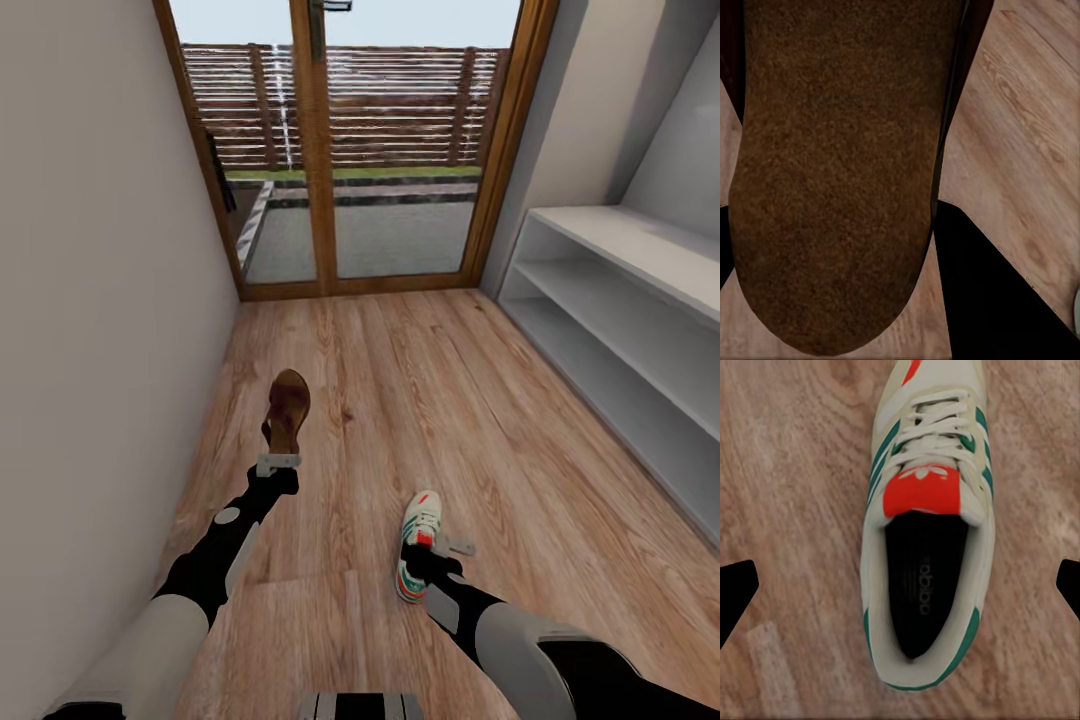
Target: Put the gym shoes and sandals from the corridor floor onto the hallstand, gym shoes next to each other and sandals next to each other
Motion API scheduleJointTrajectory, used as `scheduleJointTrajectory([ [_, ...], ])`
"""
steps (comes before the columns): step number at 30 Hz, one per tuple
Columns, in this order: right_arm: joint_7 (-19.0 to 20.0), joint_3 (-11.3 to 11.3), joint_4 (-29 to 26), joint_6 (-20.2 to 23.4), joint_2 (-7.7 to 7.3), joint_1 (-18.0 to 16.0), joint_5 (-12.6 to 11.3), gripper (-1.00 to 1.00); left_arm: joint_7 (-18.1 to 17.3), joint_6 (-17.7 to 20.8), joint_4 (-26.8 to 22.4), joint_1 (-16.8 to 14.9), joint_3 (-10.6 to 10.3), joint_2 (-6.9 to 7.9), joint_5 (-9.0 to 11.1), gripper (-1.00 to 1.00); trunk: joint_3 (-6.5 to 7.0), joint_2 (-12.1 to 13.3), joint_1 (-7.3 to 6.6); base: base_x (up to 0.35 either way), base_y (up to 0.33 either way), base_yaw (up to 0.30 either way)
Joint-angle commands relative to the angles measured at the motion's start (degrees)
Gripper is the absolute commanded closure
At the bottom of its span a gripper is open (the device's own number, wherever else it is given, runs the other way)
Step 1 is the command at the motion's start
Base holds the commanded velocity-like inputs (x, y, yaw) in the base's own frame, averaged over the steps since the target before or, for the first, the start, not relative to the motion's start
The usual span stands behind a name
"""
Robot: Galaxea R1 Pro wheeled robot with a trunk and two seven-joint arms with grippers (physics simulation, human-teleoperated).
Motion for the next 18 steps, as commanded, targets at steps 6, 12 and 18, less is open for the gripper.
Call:
scheduleJointTrajectory([
  [6,0.0,-0.3,0.3,-0.4,0.01,-0.1,-0.1,-1.00,-0.3,-0.1,0.0,0.0,0.1,-0.02,-0.2,1.00,-0.71,-0.1,0.06,0.000,0.000,0.000],
  [12,0.0,-0.3,0.3,-0.4,0.01,-0.1,-0.1,-1.00,-0.3,-0.1,0.0,0.0,0.1,-0.02,-0.2,1.00,-1.60,-0.1,0.17,0.000,0.000,0.000],
  [18,0.1,-0.3,0.3,-0.4,0.01,-0.1,-0.1,-1.00,-0.3,-0.1,0.0,0.0,0.1,-0.02,-0.2,1.00,-1.60,-0.1,0.17,0.000,0.000,0.000],
])
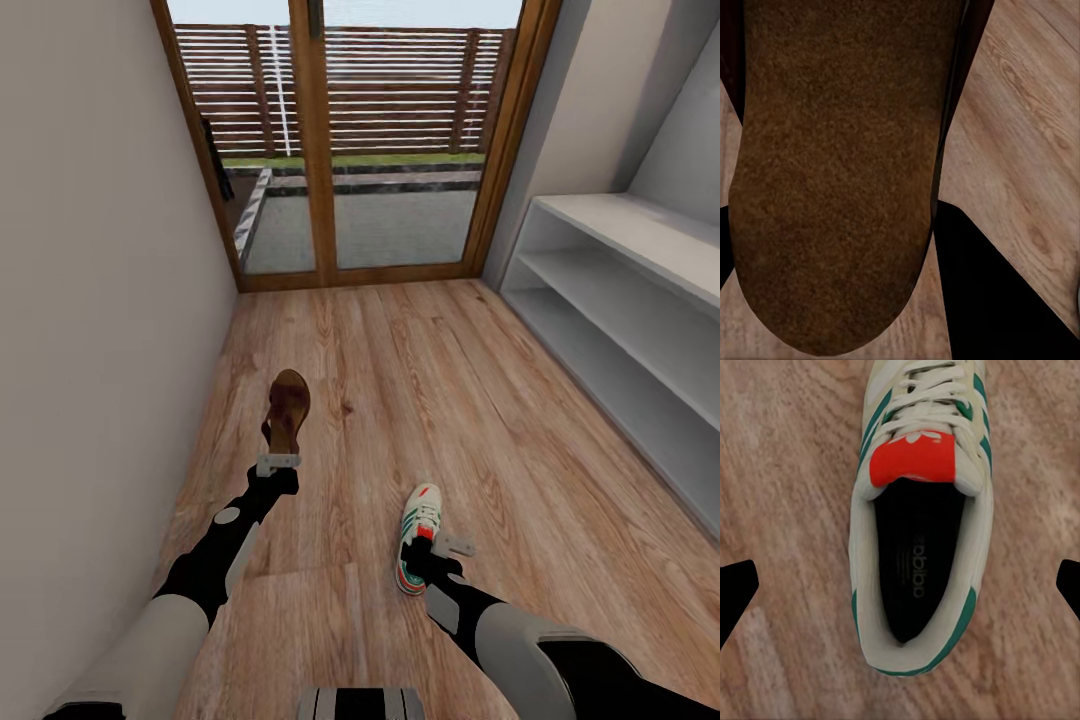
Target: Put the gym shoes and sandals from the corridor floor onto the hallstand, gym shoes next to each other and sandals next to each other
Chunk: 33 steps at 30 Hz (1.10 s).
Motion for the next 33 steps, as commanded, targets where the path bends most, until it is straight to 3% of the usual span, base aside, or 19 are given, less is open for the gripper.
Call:
scheduleJointTrajectory([
  [1,0.0,-0.3,0.2,-0.4,0.01,-0.1,-0.1,-1.00,-0.3,-0.1,0.0,0.0,0.1,-0.02,-0.2,1.00,-0.04,0.0,-0.01,0.000,0.000,0.000],
  [14,0.1,-0.3,0.2,-0.4,0.01,-0.1,-0.1,-1.00,-0.3,-0.1,0.0,0.0,0.1,-0.02,-0.2,1.00,-0.48,0.0,0.04,0.000,0.000,0.000],
  [17,0.1,-0.3,0.2,-0.4,0.01,-0.1,-0.1,-1.00,-0.3,-0.1,0.0,0.0,0.1,-0.02,-0.2,1.00,-1.15,-0.1,0.12,0.000,0.000,0.000],
  [33,0.1,-0.3,0.2,-0.4,0.01,-0.1,-0.1,-1.00,-0.3,-0.2,0.0,0.0,0.2,-0.02,-0.2,1.00,-1.15,-0.1,0.12,0.040,0.026,0.000],
])
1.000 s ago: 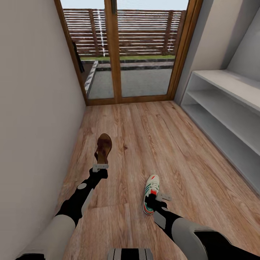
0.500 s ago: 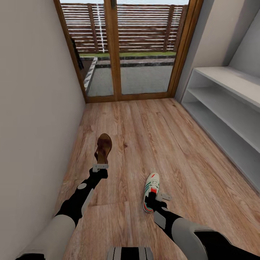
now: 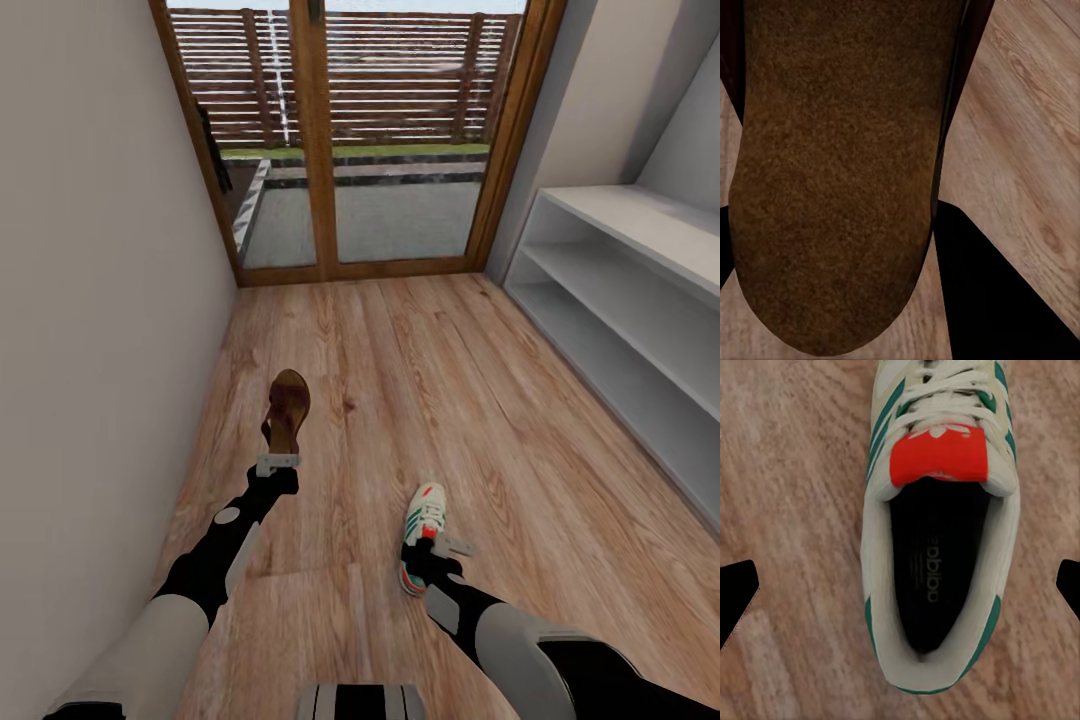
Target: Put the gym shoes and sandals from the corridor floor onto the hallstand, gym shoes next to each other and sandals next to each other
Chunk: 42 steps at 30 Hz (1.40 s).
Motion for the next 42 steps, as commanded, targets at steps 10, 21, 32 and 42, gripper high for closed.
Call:
scheduleJointTrajectory([
  [10,0.0,-0.3,0.2,-0.4,0.01,-0.1,-0.1,-1.00,-0.3,-0.2,0.0,0.0,0.2,-0.02,-0.2,1.00,-0.04,0.0,0.00,0.021,0.014,0.000],
  [21,0.0,-0.2,0.0,-0.4,0.01,-0.1,0.1,-1.00,-0.3,-0.2,0.0,0.0,0.2,-0.02,-0.2,1.00,-0.04,0.0,0.00,0.001,0.001,0.000],
  [32,0.0,-0.3,0.0,-0.4,0.01,-0.1,0.2,-1.00,-0.3,-0.2,0.1,0.0,0.2,-0.02,-0.2,1.00,-0.04,0.0,0.00,0.071,0.012,0.000],
  [42,0.0,-0.3,-0.1,-0.4,0.01,-0.1,0.2,-1.00,-0.3,-0.2,0.1,0.0,0.2,-0.02,-0.3,1.00,-0.04,0.0,0.00,0.067,0.013,0.000],
])
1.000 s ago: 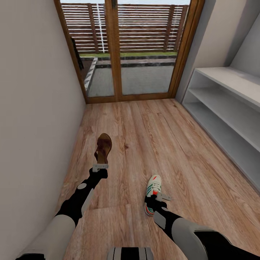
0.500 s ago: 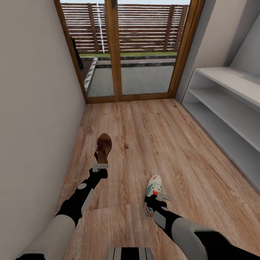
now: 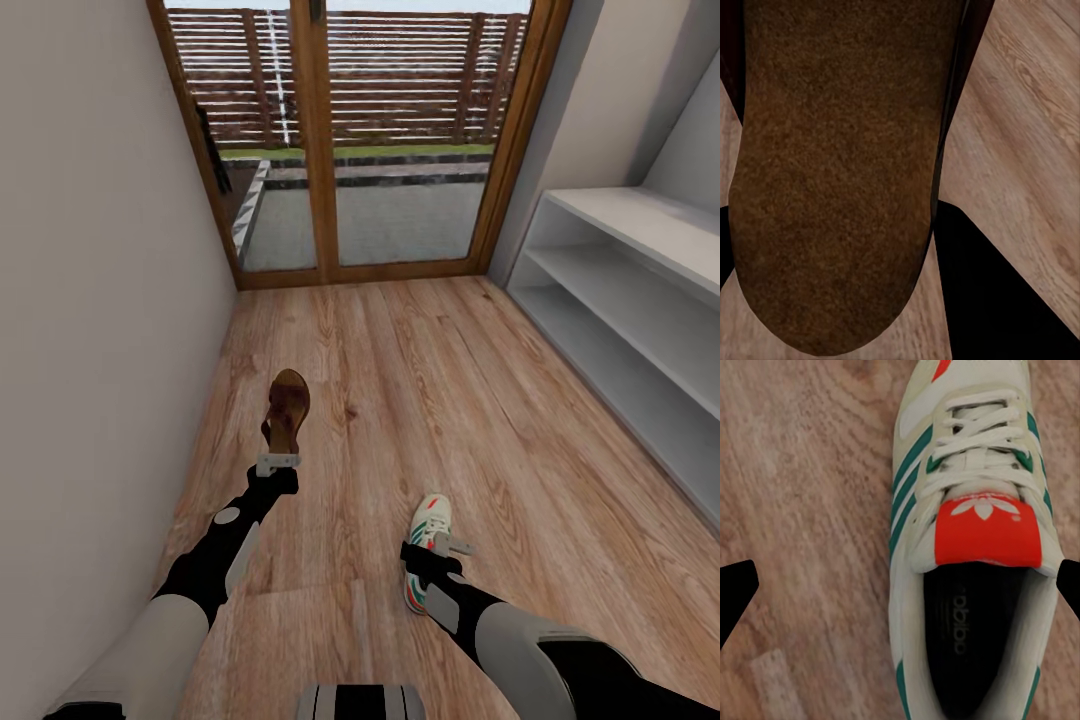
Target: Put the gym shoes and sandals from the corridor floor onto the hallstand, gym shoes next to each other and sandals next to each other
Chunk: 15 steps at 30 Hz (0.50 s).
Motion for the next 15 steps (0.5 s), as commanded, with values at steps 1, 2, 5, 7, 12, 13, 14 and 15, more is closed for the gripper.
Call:
scheduleJointTrajectory([
  [1,0.0,-0.3,0.2,-0.4,0.01,-0.1,-0.1,-1.00,-0.3,-0.2,0.0,0.0,0.1,-0.02,-0.2,1.00,-0.04,0.0,-0.01,0.016,0.003,0.000],
  [2,0.0,-0.3,0.2,-0.4,0.01,-0.1,-0.1,-1.00,-0.3,-0.2,0.0,0.0,0.1,-0.02,-0.2,1.00,-0.04,0.0,-0.01,0.013,0.003,0.000],
  [5,0.0,-0.3,0.2,-0.4,0.01,-0.1,-0.1,-1.00,-0.3,-0.2,0.0,0.0,0.1,-0.02,-0.2,1.00,-0.04,0.0,-0.01,0.008,0.002,0.000],
  [7,0.0,-0.3,0.2,-0.4,0.01,-0.1,-0.1,-1.00,-0.3,-0.2,0.0,0.0,0.1,-0.02,-0.2,1.00,-0.04,0.0,-0.01,0.005,0.001,0.000],
  [12,0.0,-0.3,0.2,-0.4,0.01,-0.1,-0.1,-1.00,-0.3,-0.2,0.0,0.0,0.1,-0.02,-0.2,1.00,-0.04,0.0,-0.01,0.002,0.000,0.000],
  [13,0.0,-0.3,0.2,-0.5,0.01,-0.1,-0.1,-1.00,-0.3,-0.2,0.0,0.0,0.1,-0.02,-0.2,1.00,-0.04,0.0,-0.01,0.000,0.000,0.000],
  [14,0.0,-0.3,0.2,-0.5,0.01,-0.1,-0.1,-1.00,-0.3,-0.2,0.0,0.0,0.1,-0.02,-0.2,1.00,-0.04,0.0,-0.01,0.000,0.000,0.000],
  [15,0.0,-0.3,0.2,-0.5,0.01,-0.1,-0.1,-1.00,-0.3,-0.2,0.0,0.0,0.1,-0.02,-0.2,1.00,-0.04,0.0,-0.01,0.000,0.000,0.000],
])
